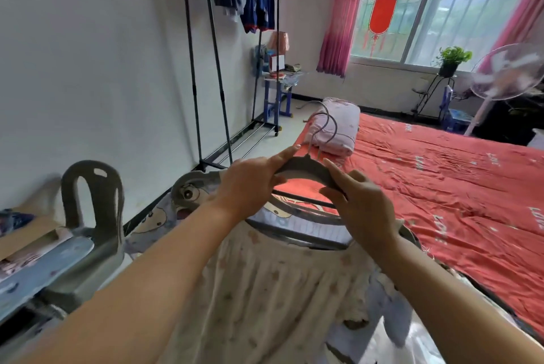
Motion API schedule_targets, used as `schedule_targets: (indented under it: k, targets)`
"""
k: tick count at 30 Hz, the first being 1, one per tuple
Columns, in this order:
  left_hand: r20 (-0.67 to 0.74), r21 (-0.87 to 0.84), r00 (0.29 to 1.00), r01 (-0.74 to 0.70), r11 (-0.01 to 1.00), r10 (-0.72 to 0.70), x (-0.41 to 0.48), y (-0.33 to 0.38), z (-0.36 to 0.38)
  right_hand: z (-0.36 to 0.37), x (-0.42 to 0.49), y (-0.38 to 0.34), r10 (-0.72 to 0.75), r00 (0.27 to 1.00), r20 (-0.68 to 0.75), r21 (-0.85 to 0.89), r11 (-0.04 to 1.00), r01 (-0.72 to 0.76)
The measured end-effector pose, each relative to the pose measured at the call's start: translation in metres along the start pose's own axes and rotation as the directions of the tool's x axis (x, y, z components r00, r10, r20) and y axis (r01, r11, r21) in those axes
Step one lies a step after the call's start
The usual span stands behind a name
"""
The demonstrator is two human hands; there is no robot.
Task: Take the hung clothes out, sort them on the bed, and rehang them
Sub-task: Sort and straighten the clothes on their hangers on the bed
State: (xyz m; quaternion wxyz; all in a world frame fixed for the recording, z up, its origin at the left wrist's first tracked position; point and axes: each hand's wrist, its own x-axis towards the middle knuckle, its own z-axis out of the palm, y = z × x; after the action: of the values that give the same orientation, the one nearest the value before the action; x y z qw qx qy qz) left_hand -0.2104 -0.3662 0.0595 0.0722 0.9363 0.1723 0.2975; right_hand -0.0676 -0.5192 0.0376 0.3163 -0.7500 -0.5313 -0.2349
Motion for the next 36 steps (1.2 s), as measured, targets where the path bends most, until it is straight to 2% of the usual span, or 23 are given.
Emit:
schedule_targets:
  k: [8,11,14,17,23,27,31,36]
  targets:
    - [0.111,-0.103,0.991,0.081,0.991,-0.069,0.082,-0.088,0.097,0.112,0.067,0.069,0.138,0.983,0.12,-0.007,0.99,-0.138]
    - [0.139,-0.094,0.988,0.083,0.992,-0.069,0.109,-0.11,0.131,0.141,0.085,0.092,0.214,0.957,0.198,-0.029,0.977,-0.212]
    - [0.187,-0.075,0.98,0.079,0.994,-0.063,0.135,-0.129,0.164,0.168,0.1,0.116,0.308,0.909,0.28,-0.048,0.95,-0.308]
    - [0.244,-0.085,0.969,0.068,0.994,-0.045,0.163,-0.148,0.198,0.193,0.113,0.14,0.356,0.883,0.307,-0.113,0.935,-0.337]
    - [0.371,-0.136,0.929,0.046,0.99,0.008,0.207,-0.178,0.272,0.242,0.122,0.186,0.552,0.752,0.361,-0.194,0.833,-0.518]
    - [0.432,-0.168,0.902,0.075,0.983,0.005,0.221,-0.196,0.319,0.276,0.123,0.213,0.611,0.675,0.413,-0.222,0.787,-0.576]
    - [0.502,-0.143,0.865,0.101,0.985,-0.016,0.231,-0.209,0.362,0.31,0.118,0.241,0.628,0.634,0.451,-0.235,0.769,-0.595]
    - [0.567,-0.091,0.82,0.155,0.984,-0.077,0.24,-0.222,0.417,0.36,0.107,0.284,0.651,0.563,0.509,-0.163,0.715,-0.68]
